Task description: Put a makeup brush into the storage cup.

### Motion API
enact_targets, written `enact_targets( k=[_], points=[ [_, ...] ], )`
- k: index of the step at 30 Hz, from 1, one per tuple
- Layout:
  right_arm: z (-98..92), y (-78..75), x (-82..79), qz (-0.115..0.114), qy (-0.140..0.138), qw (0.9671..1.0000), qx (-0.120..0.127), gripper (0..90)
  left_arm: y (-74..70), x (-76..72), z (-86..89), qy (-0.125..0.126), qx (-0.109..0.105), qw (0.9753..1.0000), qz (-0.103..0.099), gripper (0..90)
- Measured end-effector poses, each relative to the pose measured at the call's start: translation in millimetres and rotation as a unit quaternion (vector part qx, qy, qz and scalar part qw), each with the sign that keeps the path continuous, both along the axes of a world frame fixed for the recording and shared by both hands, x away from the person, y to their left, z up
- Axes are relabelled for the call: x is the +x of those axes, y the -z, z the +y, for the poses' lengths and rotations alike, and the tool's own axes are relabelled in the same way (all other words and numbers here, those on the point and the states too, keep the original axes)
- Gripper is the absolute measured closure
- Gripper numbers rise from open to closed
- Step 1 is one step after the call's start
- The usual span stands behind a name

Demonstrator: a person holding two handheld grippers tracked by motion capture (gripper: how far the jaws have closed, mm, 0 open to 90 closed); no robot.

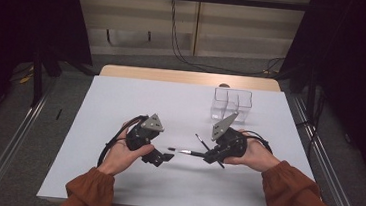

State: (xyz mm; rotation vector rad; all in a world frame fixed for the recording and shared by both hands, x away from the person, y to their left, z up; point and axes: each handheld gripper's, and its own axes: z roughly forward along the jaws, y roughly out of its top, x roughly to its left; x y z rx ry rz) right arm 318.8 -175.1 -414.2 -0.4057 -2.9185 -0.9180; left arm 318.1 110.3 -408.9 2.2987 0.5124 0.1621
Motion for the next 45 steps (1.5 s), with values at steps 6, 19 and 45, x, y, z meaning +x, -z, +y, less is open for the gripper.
enact_targets(
  k=[6,19,45],
  points=[
    [-9.4,2.0,-3.6,-0.001,0.017,0.9998,0.014,80.4,4.3,-7.3,5.6,-0.011,-0.019,0.9997,-0.014,4.0],
    [-32.4,13.4,-12.5,0.009,0.065,0.9972,0.037,80.4,9.2,-14.1,26.6,-0.048,-0.035,0.9981,-0.017,4.2],
    [-32.1,30.8,-20.6,-0.018,0.102,0.9810,0.164,80.4,20.1,-19.3,41.3,-0.083,-0.057,0.9945,-0.027,3.5]
  ],
)
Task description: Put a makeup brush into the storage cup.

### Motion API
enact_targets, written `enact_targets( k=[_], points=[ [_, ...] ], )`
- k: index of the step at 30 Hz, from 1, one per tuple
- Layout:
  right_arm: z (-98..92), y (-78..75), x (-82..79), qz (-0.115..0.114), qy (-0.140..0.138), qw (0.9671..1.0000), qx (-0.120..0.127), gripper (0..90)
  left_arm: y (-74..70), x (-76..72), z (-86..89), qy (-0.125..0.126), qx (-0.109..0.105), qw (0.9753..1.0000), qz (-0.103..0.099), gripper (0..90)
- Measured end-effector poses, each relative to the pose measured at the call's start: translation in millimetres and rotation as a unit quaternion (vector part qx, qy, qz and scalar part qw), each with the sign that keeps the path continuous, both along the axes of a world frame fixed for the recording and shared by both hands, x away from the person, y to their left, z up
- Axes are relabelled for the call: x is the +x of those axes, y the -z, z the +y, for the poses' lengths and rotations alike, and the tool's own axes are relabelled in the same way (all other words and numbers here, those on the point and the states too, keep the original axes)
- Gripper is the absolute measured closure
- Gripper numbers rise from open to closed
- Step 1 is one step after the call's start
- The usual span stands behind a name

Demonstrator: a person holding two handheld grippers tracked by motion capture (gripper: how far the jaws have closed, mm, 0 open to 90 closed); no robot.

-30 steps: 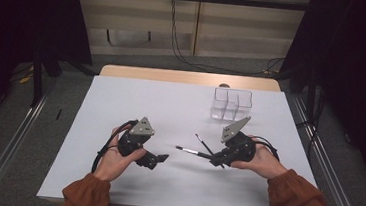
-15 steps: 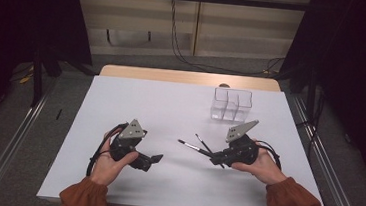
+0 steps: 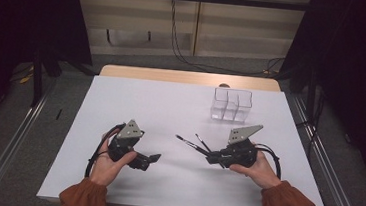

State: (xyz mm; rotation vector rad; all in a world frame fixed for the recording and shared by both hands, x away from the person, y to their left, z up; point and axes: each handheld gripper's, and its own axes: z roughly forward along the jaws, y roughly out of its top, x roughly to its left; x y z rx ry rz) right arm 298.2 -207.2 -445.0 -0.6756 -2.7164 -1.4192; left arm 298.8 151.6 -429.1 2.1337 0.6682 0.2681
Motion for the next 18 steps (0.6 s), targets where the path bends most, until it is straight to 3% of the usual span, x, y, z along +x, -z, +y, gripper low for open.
enact_targets(
  k=[7,12,18],
  points=[
    [-1.5,1.4,-5.9,-0.029,0.009,0.9992,0.024,80.3,2.3,-2.2,0.6,-0.002,0.008,1.0000,-0.004,3.5],
    [-3.6,3.5,-6.5,-0.030,0.013,0.9983,0.049,80.3,4.4,-1.8,0.0,0.002,0.008,1.0000,-0.002,3.4],
    [-5.6,3.0,-6.3,-0.048,0.021,0.9945,0.090,80.3,5.1,-2.5,-0.8,0.000,0.004,1.0000,-0.006,3.2]
  ],
)
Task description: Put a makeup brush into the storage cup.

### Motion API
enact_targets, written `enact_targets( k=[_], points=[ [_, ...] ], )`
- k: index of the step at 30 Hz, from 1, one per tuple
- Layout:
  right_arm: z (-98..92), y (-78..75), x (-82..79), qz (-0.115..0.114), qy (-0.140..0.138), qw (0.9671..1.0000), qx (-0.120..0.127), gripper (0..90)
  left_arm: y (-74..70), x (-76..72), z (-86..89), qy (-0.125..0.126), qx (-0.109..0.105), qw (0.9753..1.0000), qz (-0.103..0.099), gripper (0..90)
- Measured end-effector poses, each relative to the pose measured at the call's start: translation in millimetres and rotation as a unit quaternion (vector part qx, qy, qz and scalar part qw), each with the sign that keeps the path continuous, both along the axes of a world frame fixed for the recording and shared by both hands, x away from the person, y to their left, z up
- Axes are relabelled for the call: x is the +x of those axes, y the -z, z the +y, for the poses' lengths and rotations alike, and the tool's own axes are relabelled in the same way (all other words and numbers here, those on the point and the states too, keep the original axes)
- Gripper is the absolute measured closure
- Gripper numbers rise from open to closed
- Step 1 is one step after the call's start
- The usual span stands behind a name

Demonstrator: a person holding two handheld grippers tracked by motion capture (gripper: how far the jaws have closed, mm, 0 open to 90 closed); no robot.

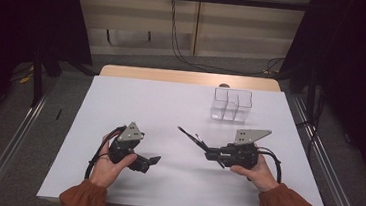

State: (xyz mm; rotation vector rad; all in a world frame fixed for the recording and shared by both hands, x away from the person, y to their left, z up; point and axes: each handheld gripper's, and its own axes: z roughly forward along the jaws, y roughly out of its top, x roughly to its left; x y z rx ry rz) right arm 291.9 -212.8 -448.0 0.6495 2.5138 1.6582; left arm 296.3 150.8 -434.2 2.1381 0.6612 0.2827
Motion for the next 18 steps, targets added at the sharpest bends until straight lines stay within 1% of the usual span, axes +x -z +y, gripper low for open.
enact_targets(
  k=[2,5,6,7,9,12,14,16,18],
  points=[
    [-0.7,-1.9,-0.8,-0.009,0.002,0.9998,0.019,80.3,-0.2,-0.1,0.0,-0.001,-0.002,1.0000,0.000,3.2],
    [-1.2,-4.4,-2.0,-0.019,-0.003,0.9988,0.044,80.3,0.1,-0.1,-0.4,-0.006,-0.007,1.0000,-0.001,3.2],
    [-0.9,-5.5,-2.7,-0.027,-0.005,0.9984,0.050,80.3,0.3,-0.1,-0.7,-0.006,-0.009,0.9999,-0.001,3.3],
    [-0.6,-5.8,-3.0,-0.030,-0.007,0.9981,0.054,80.3,0.6,-0.4,-1.2,-0.009,-0.013,0.9999,-0.001,3.7],
    [-0.2,-5.4,-3.1,-0.032,-0.005,0.9981,0.053,80.3,0.0,-1.2,-2.3,-0.010,-0.017,0.9998,-0.008,3.1],
    [-0.2,-4.1,-2.3,-0.031,-0.001,0.9982,0.051,80.3,-1.3,-2.8,-3.7,-0.013,-0.036,0.9992,-0.014,3.1],
    [0.3,-4.0,-2.2,-0.030,-0.001,0.9983,0.049,80.3,-2.0,-3.1,-4.8,-0.013,-0.051,0.9985,-0.012,4.1],
    [1.1,-3.9,-1.9,-0.029,-0.001,0.9983,0.051,80.3,-2.4,-3.5,-7.1,-0.006,-0.068,0.9977,-0.006,4.3],
    [1.5,-3.6,-1.7,-0.028,-0.001,0.9984,0.049,80.3,-2.4,-4.8,-10.9,-0.003,-0.082,0.9965,-0.018,4.5]
  ],
)
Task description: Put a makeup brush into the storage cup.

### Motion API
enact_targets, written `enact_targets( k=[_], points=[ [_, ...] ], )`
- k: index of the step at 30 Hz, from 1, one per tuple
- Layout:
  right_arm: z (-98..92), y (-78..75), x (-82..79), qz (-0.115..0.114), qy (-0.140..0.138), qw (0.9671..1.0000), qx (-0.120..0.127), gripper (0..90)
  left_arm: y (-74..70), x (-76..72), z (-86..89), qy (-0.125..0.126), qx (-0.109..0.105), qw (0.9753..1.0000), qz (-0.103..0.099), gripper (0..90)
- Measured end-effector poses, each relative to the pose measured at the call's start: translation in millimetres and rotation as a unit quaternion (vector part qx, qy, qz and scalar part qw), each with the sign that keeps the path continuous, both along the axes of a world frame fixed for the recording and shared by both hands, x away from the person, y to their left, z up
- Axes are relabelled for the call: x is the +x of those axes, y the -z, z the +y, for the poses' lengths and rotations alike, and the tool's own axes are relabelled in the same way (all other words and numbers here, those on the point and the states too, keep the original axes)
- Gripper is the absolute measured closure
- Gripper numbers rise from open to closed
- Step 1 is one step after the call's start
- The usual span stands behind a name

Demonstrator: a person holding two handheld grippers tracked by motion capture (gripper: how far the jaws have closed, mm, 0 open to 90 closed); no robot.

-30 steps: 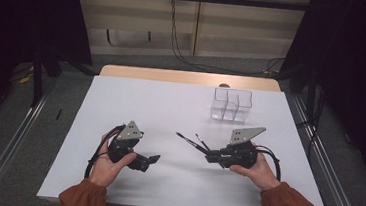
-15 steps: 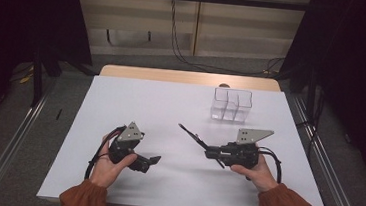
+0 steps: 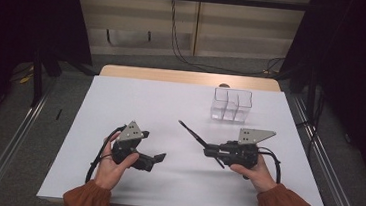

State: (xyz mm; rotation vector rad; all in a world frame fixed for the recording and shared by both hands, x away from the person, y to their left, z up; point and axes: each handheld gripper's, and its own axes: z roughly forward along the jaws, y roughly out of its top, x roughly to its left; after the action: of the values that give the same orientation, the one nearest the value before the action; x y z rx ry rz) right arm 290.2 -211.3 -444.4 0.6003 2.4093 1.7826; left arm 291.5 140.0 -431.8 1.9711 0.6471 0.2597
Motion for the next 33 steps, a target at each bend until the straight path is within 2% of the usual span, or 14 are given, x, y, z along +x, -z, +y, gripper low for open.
enact_targets(
  k=[4,7,10,15,17,21,24,26,33],
  points=[
    [0.9,0.9,0.2,0.002,-0.001,1.0000,-0.004,80.3,0.7,0.0,-7.3,0.006,-0.036,0.9993,-0.009,5.2],
    [1.6,0.7,-0.1,0.002,-0.003,1.0000,-0.006,80.3,2.0,0.5,-12.1,0.004,-0.067,0.9976,-0.019,5.7],
    [2.4,0.7,0.0,0.002,-0.004,1.0000,-0.006,80.3,1.7,0.6,-16.0,0.004,-0.080,0.9967,-0.016,5.6],
    [3.3,1.3,0.7,0.001,-0.003,1.0000,-0.007,80.3,1.0,0.6,-24.0,0.016,-0.082,0.9964,-0.015,5.1],
    [3.6,0.7,0.5,0.001,-0.003,1.0000,-0.008,80.3,1.4,0.6,-28.1,0.038,-0.085,0.9954,-0.019,5.1],
    [3.6,0.3,0.2,0.001,-0.004,1.0000,-0.006,80.3,1.5,0.9,-36.3,0.044,-0.083,0.9954,-0.019,4.9],
    [4.1,-0.1,-0.2,-0.001,-0.005,1.0000,-0.006,80.3,1.8,1.6,-40.9,0.051,-0.094,0.9942,-0.007,5.2],
    [4.1,-0.1,-0.1,0.001,-0.005,1.0000,-0.004,80.2,2.0,2.2,-44.6,0.055,-0.090,0.9943,-0.012,8.3],
    [4.3,0.9,0.7,0.005,-0.008,0.9999,-0.006,80.2,2.8,7.3,-56.2,0.054,-0.107,0.9927,-0.016,14.1]
  ],
)
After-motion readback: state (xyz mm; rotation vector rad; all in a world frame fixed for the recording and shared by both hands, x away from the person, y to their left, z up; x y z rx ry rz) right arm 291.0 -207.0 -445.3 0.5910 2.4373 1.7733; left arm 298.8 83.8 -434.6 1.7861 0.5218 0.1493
